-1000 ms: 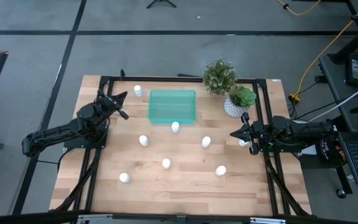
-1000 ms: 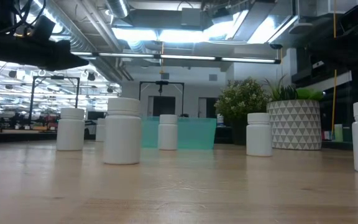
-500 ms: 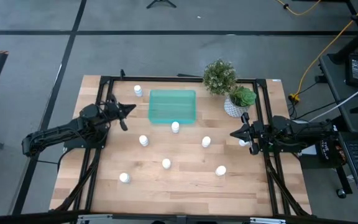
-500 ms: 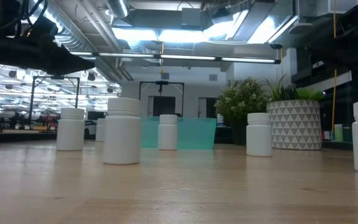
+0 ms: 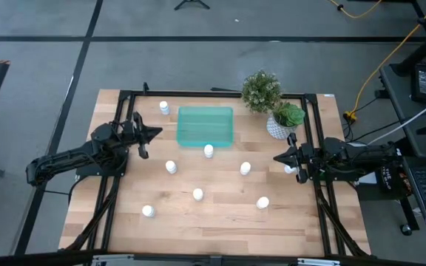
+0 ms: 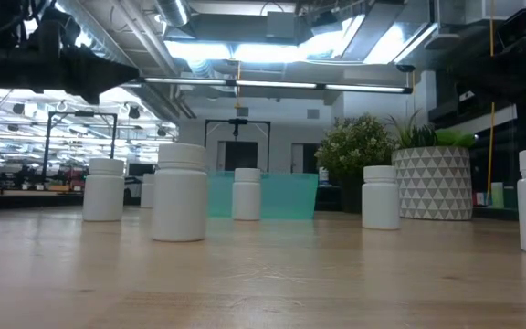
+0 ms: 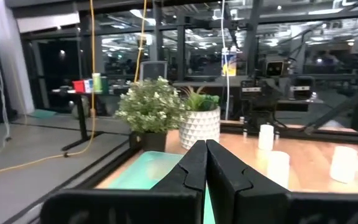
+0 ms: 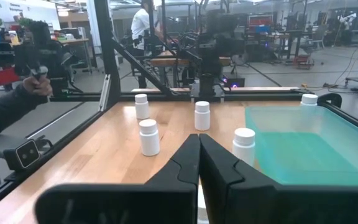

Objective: Pick and place pill bottles into a basket
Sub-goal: Put the white pill bottle into the green bin

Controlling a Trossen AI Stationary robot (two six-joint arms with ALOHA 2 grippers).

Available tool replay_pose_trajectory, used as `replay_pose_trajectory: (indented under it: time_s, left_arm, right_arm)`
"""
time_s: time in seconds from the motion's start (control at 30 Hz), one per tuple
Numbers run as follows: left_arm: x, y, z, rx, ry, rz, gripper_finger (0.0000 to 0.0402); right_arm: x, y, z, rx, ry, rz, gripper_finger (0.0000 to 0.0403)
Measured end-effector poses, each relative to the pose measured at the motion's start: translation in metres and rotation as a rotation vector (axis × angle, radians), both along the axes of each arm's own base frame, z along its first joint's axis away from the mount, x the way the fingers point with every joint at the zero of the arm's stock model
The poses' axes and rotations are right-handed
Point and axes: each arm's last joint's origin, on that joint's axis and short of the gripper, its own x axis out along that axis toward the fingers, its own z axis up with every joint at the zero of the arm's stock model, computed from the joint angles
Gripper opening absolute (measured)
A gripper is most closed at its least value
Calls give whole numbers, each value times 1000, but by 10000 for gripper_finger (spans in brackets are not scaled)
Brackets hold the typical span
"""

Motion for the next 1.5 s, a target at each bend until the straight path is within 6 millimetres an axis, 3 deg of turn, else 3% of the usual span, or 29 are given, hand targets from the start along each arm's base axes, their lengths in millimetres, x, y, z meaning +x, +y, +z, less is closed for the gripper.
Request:
replay_pose_trajectory:
  time_s: [1.2,1.5]
  left_arm:
    - [0,0,0,-16,-3,-2,4]
    - [0,0,0,-98,-29,-13,4]
  right_arm:
    - [0,0,0,-2,-1,0,10]
    - [0,0,0,-2,0,0,10]
